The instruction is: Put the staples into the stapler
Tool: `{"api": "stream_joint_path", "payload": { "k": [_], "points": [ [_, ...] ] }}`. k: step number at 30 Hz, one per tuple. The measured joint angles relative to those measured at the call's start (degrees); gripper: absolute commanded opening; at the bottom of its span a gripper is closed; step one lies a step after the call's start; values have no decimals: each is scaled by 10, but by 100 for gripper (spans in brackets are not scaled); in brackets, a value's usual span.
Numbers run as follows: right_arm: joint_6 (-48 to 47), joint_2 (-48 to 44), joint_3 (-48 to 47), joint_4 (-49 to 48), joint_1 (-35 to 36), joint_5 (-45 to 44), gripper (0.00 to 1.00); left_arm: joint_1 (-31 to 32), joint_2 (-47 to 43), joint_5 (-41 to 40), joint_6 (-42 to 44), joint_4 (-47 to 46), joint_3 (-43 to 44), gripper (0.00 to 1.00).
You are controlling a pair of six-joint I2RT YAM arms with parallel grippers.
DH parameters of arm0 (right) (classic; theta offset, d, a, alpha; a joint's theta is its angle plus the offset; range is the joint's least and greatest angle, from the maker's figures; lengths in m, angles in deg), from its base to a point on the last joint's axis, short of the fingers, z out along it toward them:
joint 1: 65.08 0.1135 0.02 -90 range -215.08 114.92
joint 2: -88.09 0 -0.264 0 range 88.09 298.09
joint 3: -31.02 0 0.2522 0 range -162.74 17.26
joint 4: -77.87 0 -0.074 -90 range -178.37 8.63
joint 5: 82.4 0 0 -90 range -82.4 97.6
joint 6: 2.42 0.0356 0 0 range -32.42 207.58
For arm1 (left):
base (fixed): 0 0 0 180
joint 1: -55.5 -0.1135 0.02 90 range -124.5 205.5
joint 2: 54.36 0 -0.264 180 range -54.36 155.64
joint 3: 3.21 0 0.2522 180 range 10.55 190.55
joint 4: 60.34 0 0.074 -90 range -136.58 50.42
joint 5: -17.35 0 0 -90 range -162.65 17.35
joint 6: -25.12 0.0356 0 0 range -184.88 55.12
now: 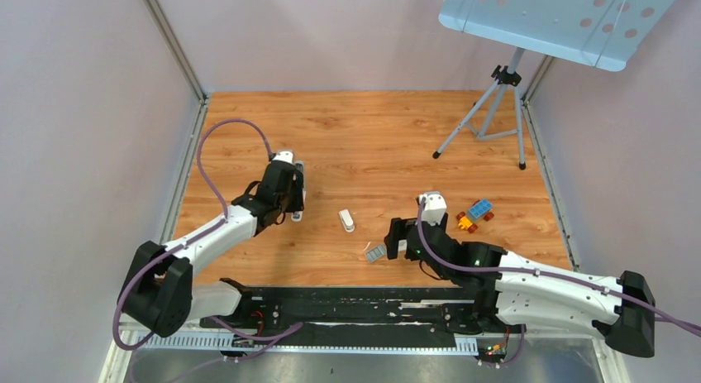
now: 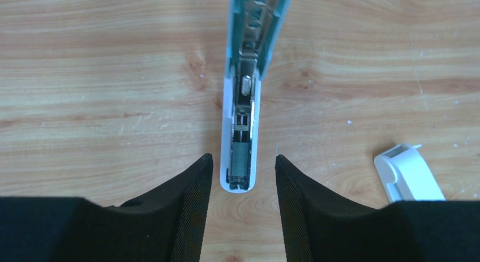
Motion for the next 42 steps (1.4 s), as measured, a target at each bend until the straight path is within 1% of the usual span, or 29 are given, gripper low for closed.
{"api": "stream_joint_path", "payload": {
  "k": [2,5,8,10,12,14,16,18,19,20,23,25,28,31,34,37,38,40,42],
  "points": [
    [-8,23,-21,-2,0,-5,100,-11,-9,2,-22,12,6,43],
    [-30,53,-53,-8,-1,-9,100,-41,-20,10,-66,20,5,44],
    [-78,113,-115,-37,-15,3,94,-60,-49,32,-110,9,-21,51],
    [-111,154,-157,-57,-35,22,88,-66,-68,47,-132,6,-38,52],
    [-139,198,-200,-76,-62,49,78,-73,-78,69,-151,2,-48,51],
    [-163,245,-241,-99,-87,82,68,-83,-82,84,-163,-7,-54,48],
    [-183,296,-282,-116,-110,124,61,-89,-88,96,-173,-21,-62,42],
    [-197,342,-315,-130,-125,162,58,-90,-96,100,-176,-28,-70,34],
    [-204,369,-334,-140,-132,185,58,-91,-102,103,-178,-35,-77,32],
    [-209,398,-355,-151,-139,213,58,-91,-108,104,-179,-43,-86,32],
    [-222,484,-421,-175,-155,283,63,-92,-126,112,-187,-72,-120,32],
    [-229,534,-466,-189,-163,318,64,-92,-133,113,-188,-80,-137,32],
    [-238,597,-532,-204,-170,363,59,-94,-135,113,-188,-85,-143,32],
    [-239,648,-593,-206,-176,389,59,-99,-134,114,-188,-92,-143,33],
    [-236,691,-646,-205,-185,410,58,-101,-125,116,-188,-96,-143,33],
    [-229,729,-693,-197,-198,434,45,-103,-117,116,-188,-97,-144,32],
    [-226,742,-706,-196,-203,442,42,-103,-116,117,-188,-98,-146,32],
    [-220,760,-720,-192,-211,458,41,-104,-115,118,-188,-104,-151,31],
    [-215,776,-731,-187,-216,470,44,-104,-111,120,-188,-114,-158,31]
  ]
}}
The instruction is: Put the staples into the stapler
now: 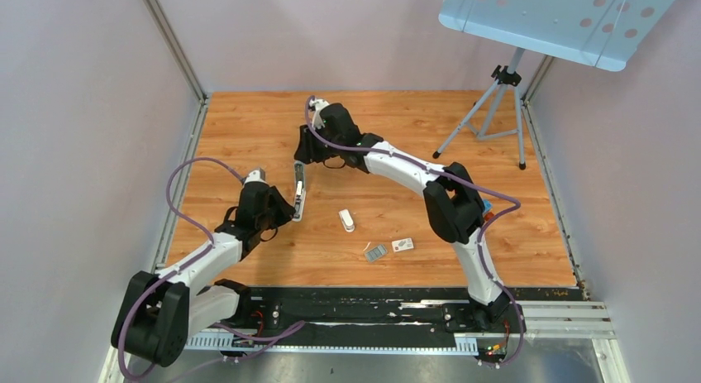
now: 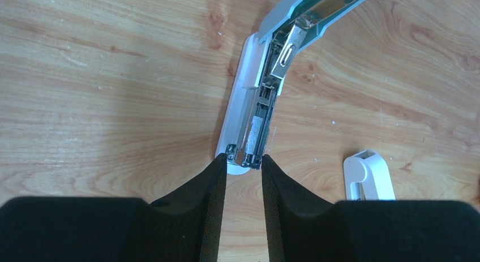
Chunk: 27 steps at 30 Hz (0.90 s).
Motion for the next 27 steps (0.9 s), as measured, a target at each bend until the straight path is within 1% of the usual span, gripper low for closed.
{"api": "stream_joint_path", "payload": {
  "k": [2,8,11,13,15,20,27],
  "points": [
    [6,13,-8,7,-4,10,46,0,6,4,0,-12,-6,31],
    [14,48,-47,28,-7,33,46,-1,30,15,0,-31,-11,30],
    [17,51,-48,35,-8,44,43,-2,32,15,2,-35,-11,29],
    [20,52,-48,39,-9,50,39,-3,33,14,3,-38,-11,27],
    [21,52,-48,39,-9,57,36,-3,36,14,5,-40,-11,25],
    [24,52,-48,39,-10,79,35,-3,48,14,12,-43,-11,23],
    [14,47,-33,31,-14,98,35,-3,70,14,13,-73,-11,21]
  ]
}}
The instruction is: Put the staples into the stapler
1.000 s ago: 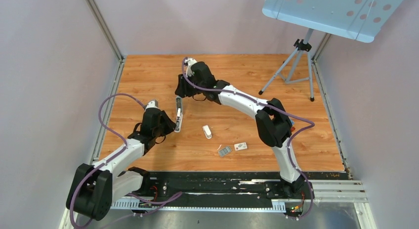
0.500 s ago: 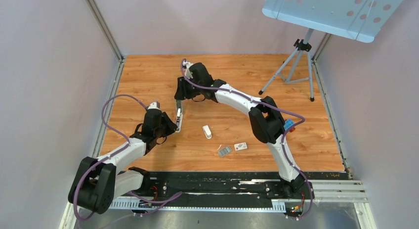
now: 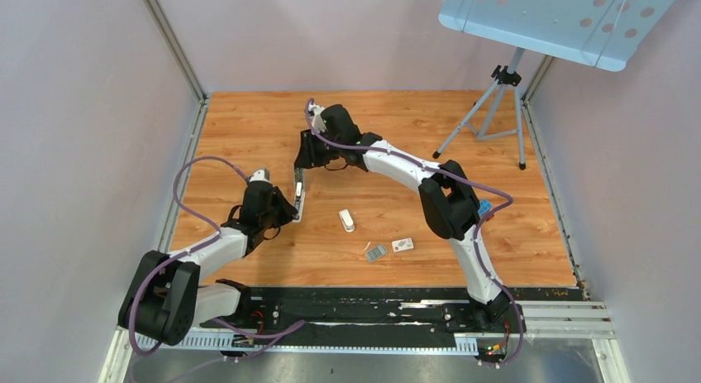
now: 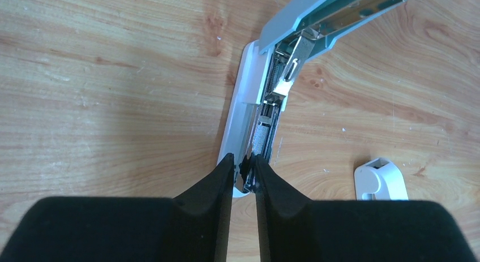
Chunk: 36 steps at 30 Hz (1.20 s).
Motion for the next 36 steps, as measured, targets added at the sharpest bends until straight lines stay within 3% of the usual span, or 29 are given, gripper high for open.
{"api": "stream_joint_path", "payload": {
  "k": [15,36],
  "points": [
    [-66,-55,63,40,23,14,45,0,24,0,0,-19,3,21],
    [-66,-90,121,55,45,-1,51,0,23,-7,-3,19,28,28]
  ]
}}
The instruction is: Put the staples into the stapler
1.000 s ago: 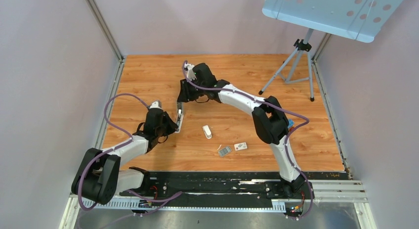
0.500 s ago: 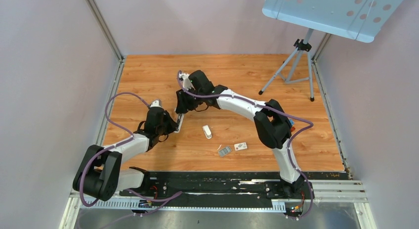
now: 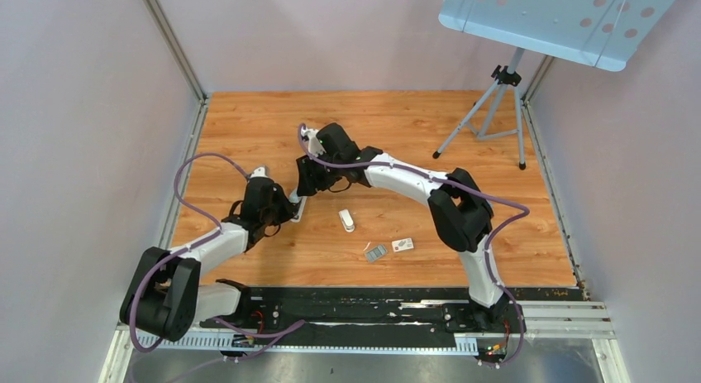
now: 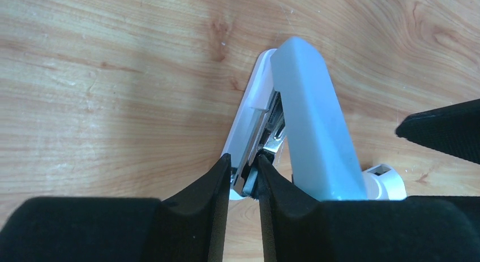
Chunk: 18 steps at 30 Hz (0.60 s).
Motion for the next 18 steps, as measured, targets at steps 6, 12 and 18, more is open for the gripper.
{"api": "stream_joint_path", "payload": {
  "k": [6,12,18],
  "points": [
    [41,-25,9,2,0,-28,51,0,-35,-12,-2,52,0,33],
    [83,-31,16,0,0,-55,50,0,-84,-28,-8,105,0,41],
    [140,-25,21,3,0,-68,51,0,-161,-42,-13,151,0,57]
  ]
}}
